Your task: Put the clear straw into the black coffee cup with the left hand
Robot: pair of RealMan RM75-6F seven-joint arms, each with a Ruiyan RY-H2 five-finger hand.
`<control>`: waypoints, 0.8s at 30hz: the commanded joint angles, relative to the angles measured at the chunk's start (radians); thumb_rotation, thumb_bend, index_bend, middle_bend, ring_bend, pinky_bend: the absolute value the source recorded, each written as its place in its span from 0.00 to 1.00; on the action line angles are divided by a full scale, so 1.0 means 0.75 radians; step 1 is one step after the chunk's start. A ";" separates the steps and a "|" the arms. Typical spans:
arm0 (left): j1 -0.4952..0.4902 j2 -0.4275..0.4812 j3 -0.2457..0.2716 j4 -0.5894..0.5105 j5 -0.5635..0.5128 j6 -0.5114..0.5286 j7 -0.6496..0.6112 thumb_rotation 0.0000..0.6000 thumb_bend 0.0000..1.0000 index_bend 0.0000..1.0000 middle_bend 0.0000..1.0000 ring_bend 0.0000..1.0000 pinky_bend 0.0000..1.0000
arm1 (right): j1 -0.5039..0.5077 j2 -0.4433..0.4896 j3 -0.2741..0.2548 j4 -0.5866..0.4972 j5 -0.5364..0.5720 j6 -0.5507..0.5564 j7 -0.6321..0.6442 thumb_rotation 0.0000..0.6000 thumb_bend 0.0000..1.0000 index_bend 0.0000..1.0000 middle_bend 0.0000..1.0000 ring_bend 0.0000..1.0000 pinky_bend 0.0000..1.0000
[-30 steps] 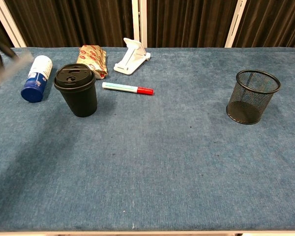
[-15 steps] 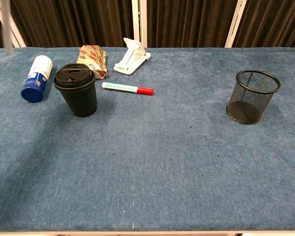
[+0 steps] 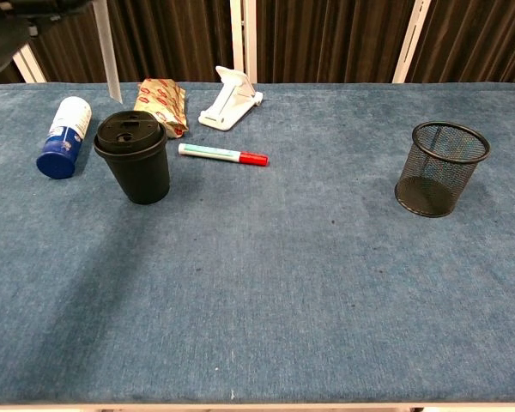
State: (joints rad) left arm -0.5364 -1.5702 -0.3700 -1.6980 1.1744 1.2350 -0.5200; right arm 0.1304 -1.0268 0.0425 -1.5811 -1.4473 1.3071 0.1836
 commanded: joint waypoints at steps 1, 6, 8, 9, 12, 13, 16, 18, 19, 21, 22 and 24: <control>-0.017 -0.050 0.016 0.058 0.015 0.008 0.044 1.00 0.37 0.55 0.24 0.01 0.00 | 0.000 0.001 0.000 -0.002 0.001 0.000 -0.001 1.00 0.13 0.00 0.06 0.00 0.02; -0.016 -0.082 0.032 0.109 0.035 0.022 0.080 1.00 0.37 0.55 0.24 0.01 0.00 | -0.003 0.003 0.000 -0.003 0.004 0.003 0.001 1.00 0.13 0.00 0.06 0.00 0.02; -0.009 -0.082 0.039 0.112 0.042 0.024 0.080 1.00 0.37 0.55 0.24 0.01 0.00 | -0.004 0.003 0.000 -0.004 0.005 0.004 0.002 1.00 0.13 0.00 0.06 0.00 0.02; -0.006 -0.079 0.043 0.112 0.044 0.021 0.079 1.00 0.37 0.55 0.24 0.01 0.00 | -0.003 0.003 0.000 -0.004 0.005 0.004 0.002 1.00 0.13 0.00 0.06 0.00 0.02; 0.003 -0.075 0.049 0.109 0.043 0.011 0.068 1.00 0.38 0.55 0.24 0.01 0.00 | -0.001 0.003 0.001 -0.003 0.006 0.001 0.002 1.00 0.13 0.00 0.06 0.00 0.02; 0.005 -0.076 0.050 0.111 0.042 0.008 0.066 1.00 0.37 0.55 0.24 0.01 0.00 | -0.001 0.003 0.002 -0.003 0.007 0.000 0.002 1.00 0.13 0.00 0.06 0.00 0.02; 0.008 -0.083 0.050 0.122 0.038 0.000 0.062 1.00 0.38 0.55 0.24 0.01 0.00 | 0.000 0.005 0.003 -0.003 0.007 0.000 0.001 1.00 0.13 0.00 0.06 0.00 0.02; 0.008 -0.087 0.047 0.128 0.036 -0.005 0.058 1.00 0.38 0.55 0.24 0.01 0.00 | 0.001 0.006 0.003 -0.002 0.010 -0.001 0.003 1.00 0.13 0.00 0.06 0.00 0.02; 0.009 -0.088 0.045 0.130 0.036 -0.006 0.058 1.00 0.38 0.55 0.24 0.01 0.00 | 0.001 0.006 0.003 -0.002 0.010 -0.003 0.003 1.00 0.13 0.00 0.06 0.00 0.02; 0.009 -0.090 0.044 0.135 0.037 -0.008 0.061 1.00 0.38 0.55 0.24 0.01 0.00 | 0.002 0.006 0.003 -0.002 0.010 -0.004 0.004 1.00 0.13 0.00 0.06 0.00 0.02; 0.009 -0.091 0.045 0.138 0.037 -0.011 0.063 1.00 0.38 0.56 0.24 0.01 0.00 | 0.002 0.005 0.003 -0.001 0.011 -0.005 0.004 1.00 0.13 0.00 0.06 0.00 0.02; 0.010 -0.092 0.045 0.143 0.037 -0.015 0.064 1.00 0.38 0.55 0.24 0.01 0.00 | 0.002 0.002 0.003 0.001 0.013 -0.007 0.007 1.00 0.13 0.00 0.06 0.00 0.02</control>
State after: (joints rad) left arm -0.5289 -1.6391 -0.3360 -1.5913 1.2023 1.2240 -0.4724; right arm 0.1321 -1.0251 0.0445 -1.5807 -1.4376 1.3017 0.1886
